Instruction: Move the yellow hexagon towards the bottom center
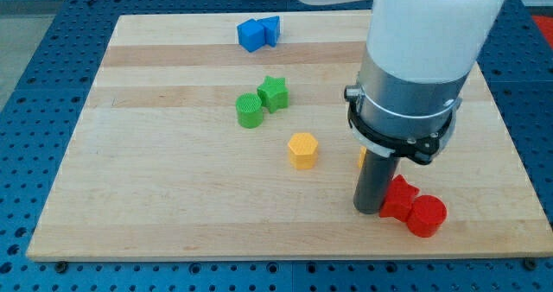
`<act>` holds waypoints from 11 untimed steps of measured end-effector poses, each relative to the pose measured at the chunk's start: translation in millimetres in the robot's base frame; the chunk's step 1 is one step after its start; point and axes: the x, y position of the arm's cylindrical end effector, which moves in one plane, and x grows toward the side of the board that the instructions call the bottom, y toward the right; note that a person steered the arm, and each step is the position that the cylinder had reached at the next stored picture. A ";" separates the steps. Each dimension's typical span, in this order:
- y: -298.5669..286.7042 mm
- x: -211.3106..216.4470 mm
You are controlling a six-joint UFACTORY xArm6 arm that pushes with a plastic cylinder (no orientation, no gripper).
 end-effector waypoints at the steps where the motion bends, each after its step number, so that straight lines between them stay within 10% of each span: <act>1: -31.9 -20.6; 5: -48.6 -89.4; 11: -233.8 -74.9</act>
